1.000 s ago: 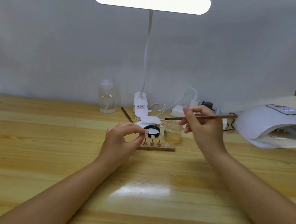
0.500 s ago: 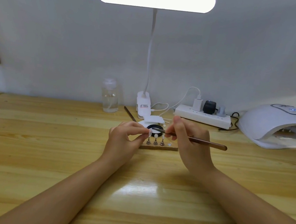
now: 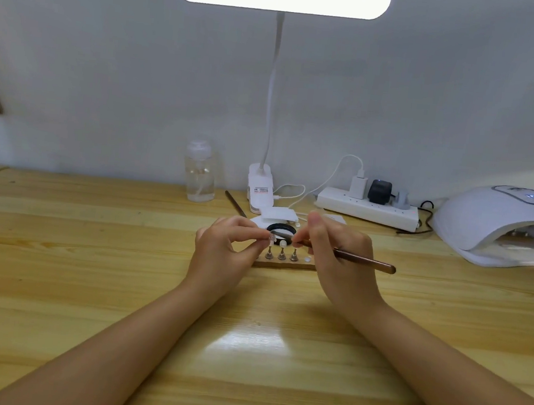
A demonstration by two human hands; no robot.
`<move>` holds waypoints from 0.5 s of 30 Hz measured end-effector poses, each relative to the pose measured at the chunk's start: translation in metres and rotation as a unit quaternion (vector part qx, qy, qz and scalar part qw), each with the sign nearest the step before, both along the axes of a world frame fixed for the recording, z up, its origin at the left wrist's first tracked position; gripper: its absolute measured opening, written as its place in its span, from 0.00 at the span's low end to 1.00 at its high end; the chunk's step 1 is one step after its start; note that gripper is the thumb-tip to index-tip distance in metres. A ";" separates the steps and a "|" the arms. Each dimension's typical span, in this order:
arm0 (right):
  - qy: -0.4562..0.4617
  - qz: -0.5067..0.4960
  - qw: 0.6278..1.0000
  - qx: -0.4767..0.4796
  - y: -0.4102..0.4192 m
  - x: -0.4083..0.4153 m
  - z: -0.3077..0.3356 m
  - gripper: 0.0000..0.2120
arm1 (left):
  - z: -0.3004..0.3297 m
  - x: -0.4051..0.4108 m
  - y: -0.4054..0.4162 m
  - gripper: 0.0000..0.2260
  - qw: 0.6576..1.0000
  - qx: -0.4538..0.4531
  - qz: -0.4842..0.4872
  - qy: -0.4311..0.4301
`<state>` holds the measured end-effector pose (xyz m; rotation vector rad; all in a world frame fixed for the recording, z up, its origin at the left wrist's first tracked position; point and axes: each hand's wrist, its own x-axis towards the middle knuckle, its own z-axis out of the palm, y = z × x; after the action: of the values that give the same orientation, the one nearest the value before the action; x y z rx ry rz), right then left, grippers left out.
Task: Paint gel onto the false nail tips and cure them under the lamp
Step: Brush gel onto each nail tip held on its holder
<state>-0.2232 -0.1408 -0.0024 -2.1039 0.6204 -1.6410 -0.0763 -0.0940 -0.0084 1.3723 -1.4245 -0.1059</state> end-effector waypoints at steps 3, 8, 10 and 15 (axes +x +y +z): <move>-0.018 0.016 0.999 0.039 -0.002 -0.001 -0.002 0.20 | 0.001 0.000 0.001 0.07 1.000 0.006 0.000 0.002; -0.012 0.002 1.000 0.004 -0.002 0.001 0.001 0.21 | 0.002 0.000 0.001 0.06 1.000 0.014 0.001 0.000; 0.006 -0.006 1.000 -0.015 -0.003 0.002 0.000 0.22 | 0.002 -0.001 0.001 0.07 1.000 0.017 0.001 0.004; -0.022 -0.018 0.998 0.050 -0.004 -0.002 -0.001 0.20 | 0.005 -0.002 0.003 0.10 1.000 0.020 -0.006 0.010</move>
<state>-0.2251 -0.1447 -0.0030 -1.9917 0.7149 -1.6342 -0.0782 -0.0911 -0.0036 1.3904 -1.4205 -0.1566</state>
